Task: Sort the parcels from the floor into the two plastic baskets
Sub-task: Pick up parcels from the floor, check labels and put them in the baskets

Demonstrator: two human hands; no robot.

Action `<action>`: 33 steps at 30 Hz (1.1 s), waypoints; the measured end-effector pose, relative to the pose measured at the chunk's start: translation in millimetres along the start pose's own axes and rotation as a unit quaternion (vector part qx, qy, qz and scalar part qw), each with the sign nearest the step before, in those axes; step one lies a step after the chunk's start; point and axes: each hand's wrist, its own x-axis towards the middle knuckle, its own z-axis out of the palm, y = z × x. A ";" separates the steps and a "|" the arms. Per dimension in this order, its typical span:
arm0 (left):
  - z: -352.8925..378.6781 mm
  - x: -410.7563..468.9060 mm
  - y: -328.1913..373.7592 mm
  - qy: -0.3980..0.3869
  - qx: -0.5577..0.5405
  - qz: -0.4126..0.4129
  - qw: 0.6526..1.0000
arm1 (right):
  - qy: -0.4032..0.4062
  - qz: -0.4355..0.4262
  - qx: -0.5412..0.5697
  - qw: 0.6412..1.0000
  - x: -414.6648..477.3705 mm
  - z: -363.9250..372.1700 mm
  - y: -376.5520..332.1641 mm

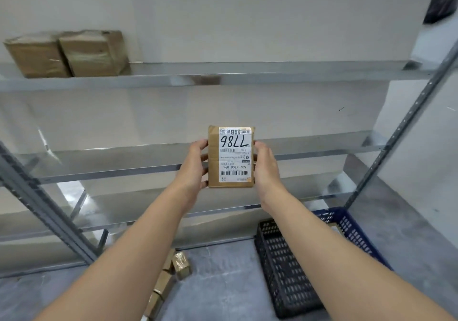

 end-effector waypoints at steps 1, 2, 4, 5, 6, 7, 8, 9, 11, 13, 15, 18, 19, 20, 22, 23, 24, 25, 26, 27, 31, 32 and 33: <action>15.8 -7.2 4.7 0.004 0.002 0.005 1.000 | -0.002 -0.007 -0.002 1.000 -2.2 -15.4 -6.6; 31.3 -14.5 9.4 0.006 0.005 0.011 1.000 | -0.002 -0.015 -0.004 1.000 -4.8 -30.2 -12.6; 61.1 -27.6 17.9 0.006 0.013 0.021 1.000 | -0.005 -0.025 -0.004 1.000 -8.0 -60.8 -22.4; 74.8 -33.1 20.5 0.007 0.016 0.024 1.000 | -0.007 -0.028 -0.003 1.000 -8.7 -75.5 -25.8; 87.5 -37.8 22.0 0.009 0.018 0.024 1.000 | -0.009 -0.030 -0.001 1.000 -10.2 -89.5 -28.3; 99.8 -42.4 22.3 0.009 0.019 0.024 0.999 | -0.010 -0.030 0.001 0.999 -11.3 -103.4 -29.3; 112.4 -46.2 22.3 0.006 0.020 0.025 0.999 | -0.009 -0.031 0.002 0.999 -12.8 -116.1 -30.6; 124.4 -49.6 21.0 0.003 0.021 0.026 0.999 | -0.005 -0.031 0.004 1.000 -13.8 -127.9 -30.3; 145.2 -55.7 16.7 -0.004 0.024 0.024 0.999 | 0.008 -0.025 0.006 1.000 -16.3 -148.8 -26.7; 161.3 -61.1 12.1 -0.020 0.033 0.018 0.999 | 0.020 -0.019 0.009 1.000 -20.7 -167.1 -21.6; 173.6 -62.9 7.1 -0.034 0.039 0.010 0.999 | 0.038 -0.013 0.006 0.999 -23.6 -183.0 -16.6; 185.7 -58.5 -0.7 -0.056 0.044 -0.003 0.997 | 0.061 -0.001 0.011 0.998 -30.7 -198.7 -9.8; 189.3 -55.4 -4.2 -0.069 0.048 -0.007 0.996 | 0.069 0.002 0.015 0.997 -31.8 -202.6 -5.9; 192.6 -52.9 -7.7 -0.083 0.051 -0.009 0.995 | 0.081 0.006 0.019 0.997 -32.6 -205.6 -1.9; 198.6 -47.8 -15.3 -0.111 0.054 -0.015 0.992 | 0.110 0.013 0.028 0.993 -33.6 -209.1 5.1; 201.0 -45.3 -19.5 -0.122 0.054 -0.021 0.991 | 0.125 0.016 0.030 0.992 -35.0 -210.1 8.1; 203.9 -42.7 -23.3 -0.130 0.054 -0.028 0.990 | 0.135 0.021 0.031 0.990 -36.3 -211.1 10.8; 207.0 -40.4 -26.7 -0.138 0.053 -0.035 0.988 | 0.146 0.027 0.033 0.988 -37.1 -213.0 13.9; 210.6 -38.0 -29.9 -0.147 0.053 -0.041 0.987 | 0.157 0.030 0.036 0.987 -37.1 -215.9 17.4; 214.6 -35.3 -33.2 -0.155 0.054 -0.046 0.985 | 0.167 0.031 0.036 0.985 -36.3 -219.6 20.7; 235.4 -27.7 -43.8 -0.180 0.055 -0.057 0.980 | 0.177 0.033 0.035 0.983 -26.5 -240.2 32.5; 241.9 -26.0 -45.8 -0.184 0.056 -0.058 0.980 | 0.182 0.038 0.032 0.982 -22.9 -246.2 34.7; 248.8 -24.0 -47.7 -0.185 0.059 -0.059 0.979 | 0.190 0.041 0.027 0.980 -19.5 -252.6 36.3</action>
